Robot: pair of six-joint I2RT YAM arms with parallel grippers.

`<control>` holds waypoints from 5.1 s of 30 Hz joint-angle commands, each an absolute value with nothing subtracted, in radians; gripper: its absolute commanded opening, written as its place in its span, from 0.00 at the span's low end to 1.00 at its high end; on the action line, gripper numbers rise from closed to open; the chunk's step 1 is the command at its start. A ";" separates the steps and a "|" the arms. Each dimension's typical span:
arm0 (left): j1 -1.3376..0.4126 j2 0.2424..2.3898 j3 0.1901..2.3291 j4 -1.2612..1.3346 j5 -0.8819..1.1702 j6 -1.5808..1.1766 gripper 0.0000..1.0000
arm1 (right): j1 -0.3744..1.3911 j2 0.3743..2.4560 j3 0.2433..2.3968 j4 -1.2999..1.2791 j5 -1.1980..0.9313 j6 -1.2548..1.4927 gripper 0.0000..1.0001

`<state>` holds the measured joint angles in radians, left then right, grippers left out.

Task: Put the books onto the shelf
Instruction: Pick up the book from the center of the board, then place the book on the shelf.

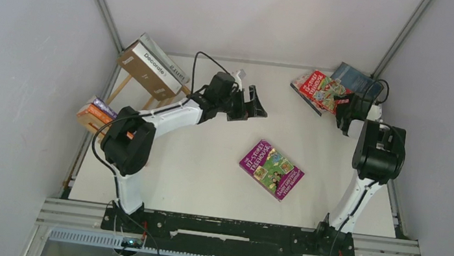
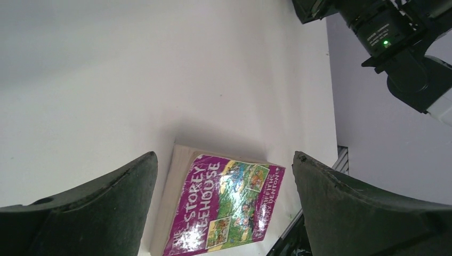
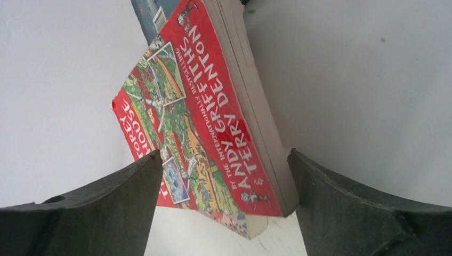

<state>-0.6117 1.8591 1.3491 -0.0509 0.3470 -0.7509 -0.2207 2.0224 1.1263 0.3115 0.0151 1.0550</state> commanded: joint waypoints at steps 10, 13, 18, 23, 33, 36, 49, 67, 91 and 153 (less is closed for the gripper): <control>-0.571 1.820 1.267 -0.015 0.366 -0.707 1.00 | -0.220 2.100 1.183 0.351 -0.049 1.124 0.28; -0.568 1.808 1.260 -0.015 0.369 -0.704 1.00 | -0.209 2.082 1.189 0.311 -0.053 1.126 0.12; -0.567 1.778 1.247 -0.020 0.367 -0.703 1.00 | -0.190 2.023 1.185 0.262 -0.056 1.117 0.00; -0.566 1.745 1.240 -0.037 0.358 -0.708 1.00 | -0.167 1.939 1.178 0.224 -0.071 1.113 0.00; -0.531 1.715 1.226 0.044 0.375 -0.847 1.00 | -0.123 1.724 1.113 0.181 -0.132 1.145 0.00; -0.506 1.723 1.204 0.148 0.401 -0.947 1.00 | -0.109 1.655 1.076 0.178 -0.168 1.160 0.00; -0.463 1.817 1.234 0.398 0.467 -1.305 1.00 | -0.057 1.428 0.919 0.225 -0.362 1.246 0.00; -0.456 1.850 1.248 0.439 0.504 -1.403 1.00 | 0.083 1.339 0.844 0.285 -0.503 1.317 0.00; -0.451 1.588 1.051 0.419 0.499 -1.373 0.00 | 0.098 1.245 0.699 0.358 -0.515 1.403 0.00; -0.163 1.224 1.645 -1.240 -0.222 -0.997 0.00 | 0.849 1.570 1.481 -0.247 -0.386 -0.068 0.60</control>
<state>-0.1795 1.2118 1.6176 -1.3251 -0.2985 -1.0546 0.7860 1.6226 1.5364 -0.2874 -0.5014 0.1432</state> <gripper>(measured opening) 0.230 0.565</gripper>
